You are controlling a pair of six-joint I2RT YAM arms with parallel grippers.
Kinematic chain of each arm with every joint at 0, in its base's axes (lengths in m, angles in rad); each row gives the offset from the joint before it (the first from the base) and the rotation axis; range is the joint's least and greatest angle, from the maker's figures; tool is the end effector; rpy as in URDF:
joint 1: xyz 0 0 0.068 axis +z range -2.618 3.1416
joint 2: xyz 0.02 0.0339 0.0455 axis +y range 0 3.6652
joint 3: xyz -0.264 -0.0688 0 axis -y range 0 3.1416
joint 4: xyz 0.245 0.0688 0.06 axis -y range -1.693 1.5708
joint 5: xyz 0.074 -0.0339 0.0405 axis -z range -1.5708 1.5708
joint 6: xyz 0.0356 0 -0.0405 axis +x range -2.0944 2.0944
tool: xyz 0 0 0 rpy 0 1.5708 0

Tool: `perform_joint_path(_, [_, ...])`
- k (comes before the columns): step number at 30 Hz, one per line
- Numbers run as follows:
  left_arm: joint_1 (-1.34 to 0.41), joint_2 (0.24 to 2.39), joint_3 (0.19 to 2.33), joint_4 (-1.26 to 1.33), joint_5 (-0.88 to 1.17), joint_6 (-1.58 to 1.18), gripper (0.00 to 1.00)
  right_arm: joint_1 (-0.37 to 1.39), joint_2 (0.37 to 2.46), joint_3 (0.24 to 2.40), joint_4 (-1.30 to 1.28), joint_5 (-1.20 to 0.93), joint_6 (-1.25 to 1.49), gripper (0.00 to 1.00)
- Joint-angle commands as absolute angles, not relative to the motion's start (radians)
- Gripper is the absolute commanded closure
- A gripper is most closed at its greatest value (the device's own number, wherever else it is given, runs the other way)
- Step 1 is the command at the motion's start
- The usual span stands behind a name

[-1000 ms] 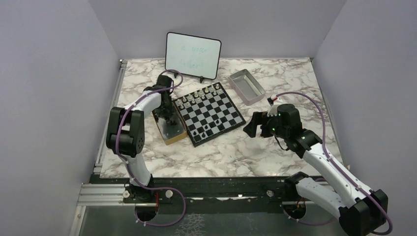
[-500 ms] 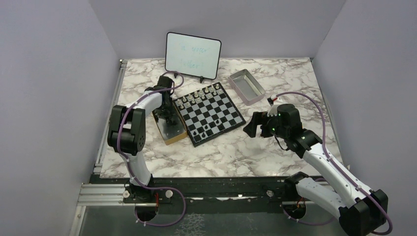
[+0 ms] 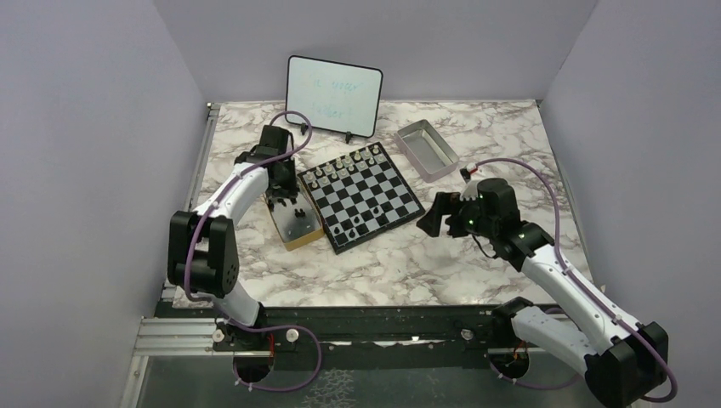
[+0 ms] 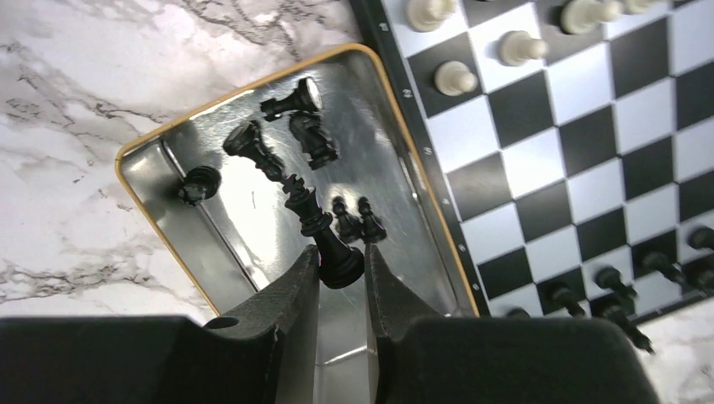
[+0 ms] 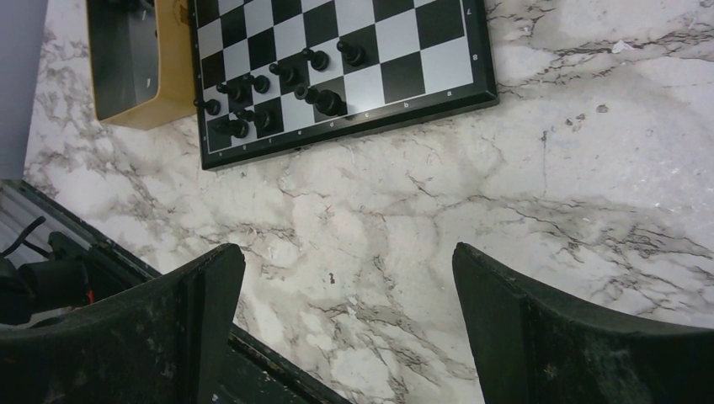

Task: Set up the chess pieces on the board
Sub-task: Pick up the chess piece from the storage box, then place the chess piece on the chessboard.

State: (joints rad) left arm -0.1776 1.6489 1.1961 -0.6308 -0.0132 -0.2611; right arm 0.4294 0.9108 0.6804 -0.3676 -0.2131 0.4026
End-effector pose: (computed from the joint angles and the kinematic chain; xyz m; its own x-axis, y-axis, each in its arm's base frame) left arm 0.3332 -0.0593 0.2266 -0.8843 -0.1035 -0.4553 -0.0597 0.9922 -0.1096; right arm 0.1790 0.0902 0.2633 -0.6927 0.1040 -0.7137 -0.3200 0.8425 0.4334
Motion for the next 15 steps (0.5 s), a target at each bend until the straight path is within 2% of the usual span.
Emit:
perform_joint_path(1, [-0.181,1.551,1.166,-0.632,0.13,-0.224,0.86,0.422,0.945,0.704,-0.308,-0.278,0.449,0.01])
perform_joint_path(9, [-0.293,1.42,1.117,-0.565,0.256,-0.2,0.85,0.422,1.069,0.803,-0.221,-0.358,0.495,0.05])
perform_joint_path(12, [-0.363,1.369,1.101,-0.531,0.272,-0.169,0.85,0.422,1.136,0.847,-0.187,-0.394,0.512,0.13])
perform_joint_path(15, [-0.442,1.336,1.098,-0.514,0.274,-0.123,0.85,0.422,1.213,0.895,-0.149,-0.464,0.526,0.28])
